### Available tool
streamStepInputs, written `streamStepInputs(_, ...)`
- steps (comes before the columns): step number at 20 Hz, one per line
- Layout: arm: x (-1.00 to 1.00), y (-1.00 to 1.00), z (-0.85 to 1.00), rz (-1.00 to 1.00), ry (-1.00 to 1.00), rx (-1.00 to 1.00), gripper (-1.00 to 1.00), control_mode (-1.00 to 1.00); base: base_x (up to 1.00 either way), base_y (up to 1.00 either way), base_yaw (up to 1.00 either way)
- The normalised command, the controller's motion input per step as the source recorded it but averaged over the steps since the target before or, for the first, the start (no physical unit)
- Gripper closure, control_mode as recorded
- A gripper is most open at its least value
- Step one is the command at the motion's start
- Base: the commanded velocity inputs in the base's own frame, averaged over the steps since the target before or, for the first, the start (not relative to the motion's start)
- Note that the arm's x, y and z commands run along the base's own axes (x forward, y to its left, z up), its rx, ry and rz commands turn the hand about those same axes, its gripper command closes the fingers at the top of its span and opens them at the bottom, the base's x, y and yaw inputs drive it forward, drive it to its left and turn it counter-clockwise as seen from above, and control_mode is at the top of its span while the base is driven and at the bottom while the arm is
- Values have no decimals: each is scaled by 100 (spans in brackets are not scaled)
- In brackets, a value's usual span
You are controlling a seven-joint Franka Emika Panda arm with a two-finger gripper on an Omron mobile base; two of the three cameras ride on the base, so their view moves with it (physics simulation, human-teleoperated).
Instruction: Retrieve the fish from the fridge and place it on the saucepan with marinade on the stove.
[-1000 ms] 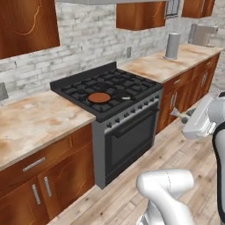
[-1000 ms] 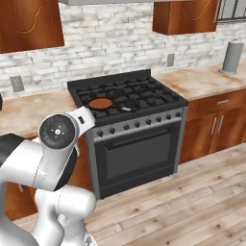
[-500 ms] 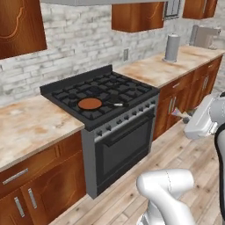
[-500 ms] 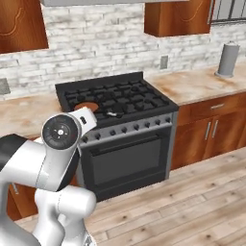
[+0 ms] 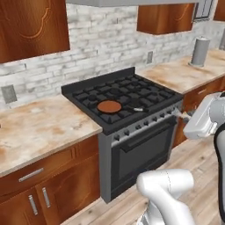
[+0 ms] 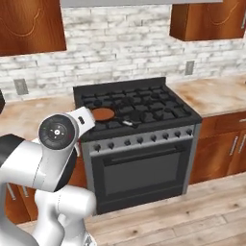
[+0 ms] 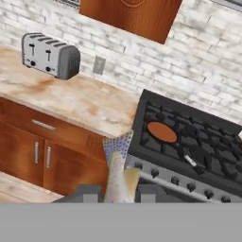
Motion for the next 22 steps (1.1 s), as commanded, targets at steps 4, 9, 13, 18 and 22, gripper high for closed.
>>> streamStepInputs(4, 0, 0, 0, 0, 0, 0, 100, 100, 70, -27, 31)
streamStepInputs(9, 0, 0, 0, 0, 0, 0, 100, 100, 65, -35, 30)
streamStepInputs(13, 0, 0, 0, 0, 0, 0, 100, 100, 59, -35, 26)
streamStepInputs(18, 0, 0, 0, 0, 0, 0, 100, 100, 66, -30, 25)
streamStepInputs(22, 0, 0, 0, 0, 0, 0, 100, 100, 76, -30, 23)
